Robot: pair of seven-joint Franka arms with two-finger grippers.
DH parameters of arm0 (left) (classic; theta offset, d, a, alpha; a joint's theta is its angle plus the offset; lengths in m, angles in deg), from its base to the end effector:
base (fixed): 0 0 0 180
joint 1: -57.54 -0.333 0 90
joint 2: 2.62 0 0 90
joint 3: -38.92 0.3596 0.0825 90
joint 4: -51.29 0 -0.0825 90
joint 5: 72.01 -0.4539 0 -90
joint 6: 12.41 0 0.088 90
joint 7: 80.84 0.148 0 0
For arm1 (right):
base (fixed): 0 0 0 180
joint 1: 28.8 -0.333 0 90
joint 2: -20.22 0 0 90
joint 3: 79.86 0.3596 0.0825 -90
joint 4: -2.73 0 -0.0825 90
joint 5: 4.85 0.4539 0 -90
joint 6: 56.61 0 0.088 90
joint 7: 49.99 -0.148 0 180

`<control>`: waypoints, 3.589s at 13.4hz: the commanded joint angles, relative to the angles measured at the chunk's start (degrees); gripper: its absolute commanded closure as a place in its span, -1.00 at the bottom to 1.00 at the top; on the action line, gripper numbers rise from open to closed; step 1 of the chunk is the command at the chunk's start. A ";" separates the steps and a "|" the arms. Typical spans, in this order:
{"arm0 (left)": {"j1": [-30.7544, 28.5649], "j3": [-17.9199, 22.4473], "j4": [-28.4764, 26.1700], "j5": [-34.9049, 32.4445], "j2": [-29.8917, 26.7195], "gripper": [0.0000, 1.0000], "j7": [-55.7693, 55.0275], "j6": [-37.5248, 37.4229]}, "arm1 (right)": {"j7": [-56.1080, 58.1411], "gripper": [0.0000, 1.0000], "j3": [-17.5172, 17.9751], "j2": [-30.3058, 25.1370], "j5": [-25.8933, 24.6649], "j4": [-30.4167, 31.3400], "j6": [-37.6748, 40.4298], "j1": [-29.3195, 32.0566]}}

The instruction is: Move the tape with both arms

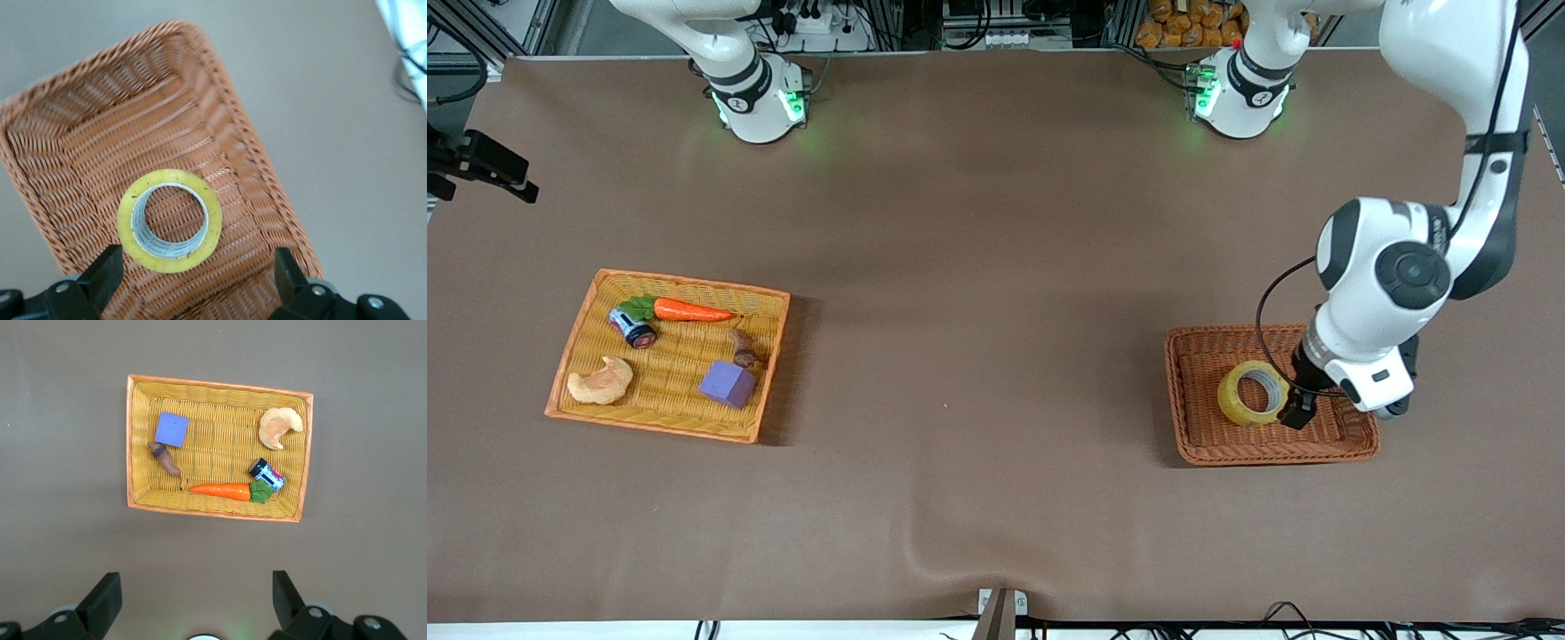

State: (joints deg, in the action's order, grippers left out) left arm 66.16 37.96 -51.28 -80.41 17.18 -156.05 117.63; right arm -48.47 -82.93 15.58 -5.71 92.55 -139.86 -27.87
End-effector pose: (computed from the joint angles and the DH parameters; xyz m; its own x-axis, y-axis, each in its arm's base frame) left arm 0.7255 -0.1133 0.3356 0.4776 0.8663 0.1466 0.8651 -0.4928 0.0939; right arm 0.5798 -0.0443 0.6675 0.9984 -0.0447 -0.0341 -0.0444 -0.9990 0.0097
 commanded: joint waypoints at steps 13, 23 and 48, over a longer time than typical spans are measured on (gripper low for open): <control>-7.47 -0.10 -0.27 9.81 -16.63 -1.00 66.37 -24.20 | -0.30 -1.00 0.35 2.09 4.12 0.00 -0.51 2.94; -7.03 -0.27 12.74 9.63 -17.34 -1.00 72.58 -40.12 | -0.30 -1.00 0.62 2.27 4.20 -0.52 -0.77 3.56; -6.68 -2.73 14.24 8.05 -17.51 -1.00 76.27 -41.89 | -0.03 -1.00 0.53 2.26 4.12 -0.61 -0.42 4.00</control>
State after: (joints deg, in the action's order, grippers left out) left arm 59.42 35.35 -37.97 -71.79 -0.23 -80.12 76.65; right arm -48.90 -83.07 17.85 -2.49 92.63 -140.86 -25.26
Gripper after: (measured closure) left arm 0.000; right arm 0.000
